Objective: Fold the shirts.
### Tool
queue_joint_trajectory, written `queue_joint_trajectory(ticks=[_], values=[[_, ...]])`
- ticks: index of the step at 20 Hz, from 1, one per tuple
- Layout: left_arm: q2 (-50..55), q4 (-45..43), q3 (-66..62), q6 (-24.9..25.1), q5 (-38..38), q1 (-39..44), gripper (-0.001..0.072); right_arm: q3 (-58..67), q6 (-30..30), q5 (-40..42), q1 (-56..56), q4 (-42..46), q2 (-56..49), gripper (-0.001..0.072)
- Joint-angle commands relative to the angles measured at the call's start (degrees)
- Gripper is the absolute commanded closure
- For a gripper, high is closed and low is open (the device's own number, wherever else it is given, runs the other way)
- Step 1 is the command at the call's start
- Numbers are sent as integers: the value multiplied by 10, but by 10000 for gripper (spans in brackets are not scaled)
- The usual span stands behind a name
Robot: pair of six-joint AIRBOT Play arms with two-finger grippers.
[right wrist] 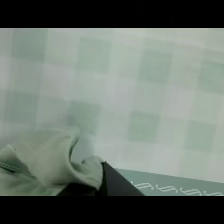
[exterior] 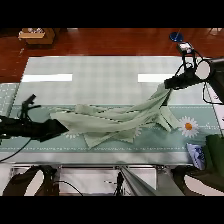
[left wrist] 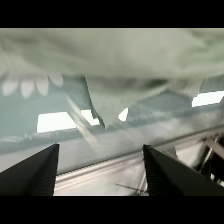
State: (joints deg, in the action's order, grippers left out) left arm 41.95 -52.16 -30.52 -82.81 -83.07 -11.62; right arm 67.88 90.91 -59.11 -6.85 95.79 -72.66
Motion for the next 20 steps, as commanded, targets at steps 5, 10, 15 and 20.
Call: queue_joint_trajectory(ticks=[5, 10, 15, 20], values=[[35, 24, 97, -56, 139, 139, 67, 0, -1, -5, 0, 2, 0, 686], [143, 98, 96, -52, 250, 228, 67, 0, -1, -5, 0, 3, 0, 687], [259, 120, 89, -49, 322, 283, 102, 0, -1, -5, 0, 8, 0, 686], [295, 128, 28, -24, 343, 281, 689, 0, -1, -14, 0, 8, 0, 686]])
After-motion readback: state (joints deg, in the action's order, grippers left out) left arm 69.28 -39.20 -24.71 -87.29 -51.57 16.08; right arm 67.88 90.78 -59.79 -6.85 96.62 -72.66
